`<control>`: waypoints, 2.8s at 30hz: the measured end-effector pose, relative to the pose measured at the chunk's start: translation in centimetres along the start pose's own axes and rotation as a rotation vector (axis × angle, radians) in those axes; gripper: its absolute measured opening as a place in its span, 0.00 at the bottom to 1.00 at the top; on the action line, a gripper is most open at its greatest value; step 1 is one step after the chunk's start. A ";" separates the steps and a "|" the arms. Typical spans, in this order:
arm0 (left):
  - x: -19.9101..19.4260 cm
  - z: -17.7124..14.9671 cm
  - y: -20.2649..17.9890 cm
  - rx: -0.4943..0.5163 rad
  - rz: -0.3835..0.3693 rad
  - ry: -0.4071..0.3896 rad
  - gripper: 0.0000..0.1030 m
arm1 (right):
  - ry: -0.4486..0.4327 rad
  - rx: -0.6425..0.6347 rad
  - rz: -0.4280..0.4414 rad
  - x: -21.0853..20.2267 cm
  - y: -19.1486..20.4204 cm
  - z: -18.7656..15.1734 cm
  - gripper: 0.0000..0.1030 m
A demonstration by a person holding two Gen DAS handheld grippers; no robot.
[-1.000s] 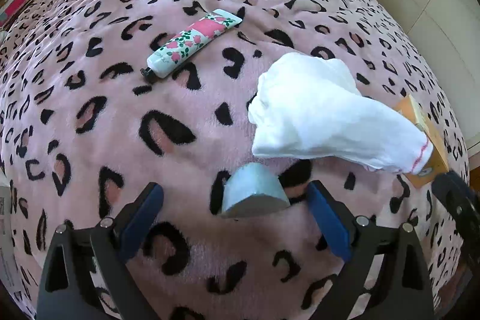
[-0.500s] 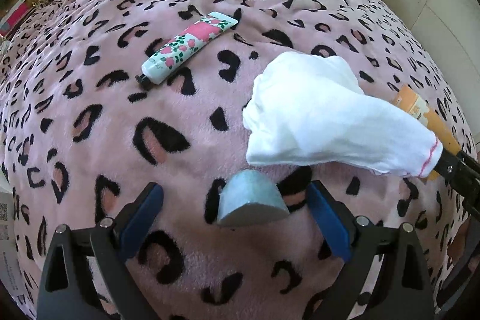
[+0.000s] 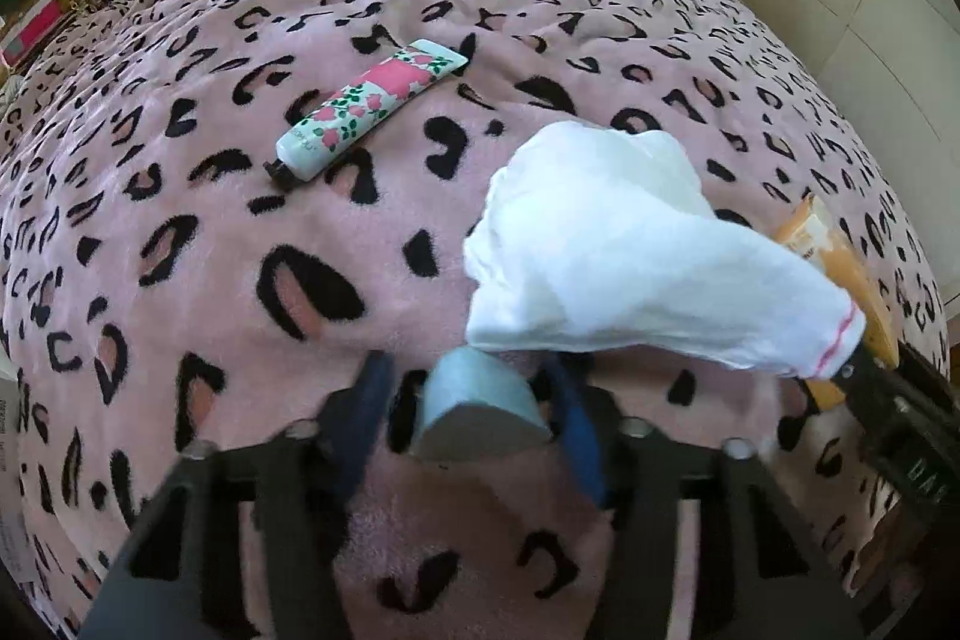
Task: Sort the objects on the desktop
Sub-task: 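Close the left tool on the blue sponge while the right tool grips the yellow box, then carry the blue sponge with the left tool while the right tool carries the yellow box to the cardboard box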
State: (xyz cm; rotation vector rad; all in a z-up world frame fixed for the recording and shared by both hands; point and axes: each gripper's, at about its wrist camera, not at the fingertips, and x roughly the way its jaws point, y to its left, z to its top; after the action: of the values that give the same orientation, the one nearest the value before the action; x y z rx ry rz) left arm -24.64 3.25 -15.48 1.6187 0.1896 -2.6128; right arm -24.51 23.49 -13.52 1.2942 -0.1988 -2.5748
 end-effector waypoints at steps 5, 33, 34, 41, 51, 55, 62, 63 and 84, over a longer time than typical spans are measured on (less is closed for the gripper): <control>-0.4 -0.3 -0.2 0.004 0.003 -0.013 0.39 | -0.036 0.072 -0.074 -0.7 0.1 -1.0 0.50; -8.8 -4.9 1.7 0.075 0.067 -0.053 0.39 | -0.096 0.098 -0.199 -10.1 5.2 -6.8 0.44; -9.4 -5.2 1.9 0.078 0.075 -0.057 0.39 | -0.098 0.094 -0.195 -10.5 5.7 -6.9 0.44; -13.2 -7.6 4.1 0.076 0.110 -0.046 0.39 | -0.072 0.070 -0.181 -12.7 9.2 -8.8 0.44; -19.6 -12.3 9.0 0.023 0.132 -0.042 0.39 | -0.028 0.011 -0.132 -15.9 15.9 -12.0 0.44; -22.4 -13.2 12.0 -0.033 0.156 -0.068 0.39 | -0.037 -0.034 -0.108 -17.3 19.2 -11.9 0.44; -27.1 -14.5 17.4 -0.126 0.230 -0.120 0.39 | -0.060 -0.134 -0.061 -19.0 25.5 -11.5 0.44; -27.8 -14.7 18.1 -0.140 0.233 -0.125 0.39 | -0.063 -0.149 -0.052 -19.2 26.5 -11.4 0.44; -38.8 -16.9 28.6 -0.362 0.348 -0.246 0.40 | -0.091 -0.378 0.077 -22.7 39.9 -9.8 0.44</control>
State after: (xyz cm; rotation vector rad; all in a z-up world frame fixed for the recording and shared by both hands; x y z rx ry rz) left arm 11.03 -23.26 9.74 1.0927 0.3141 -2.3166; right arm 2.79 -8.39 7.37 1.0122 0.2096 -2.4527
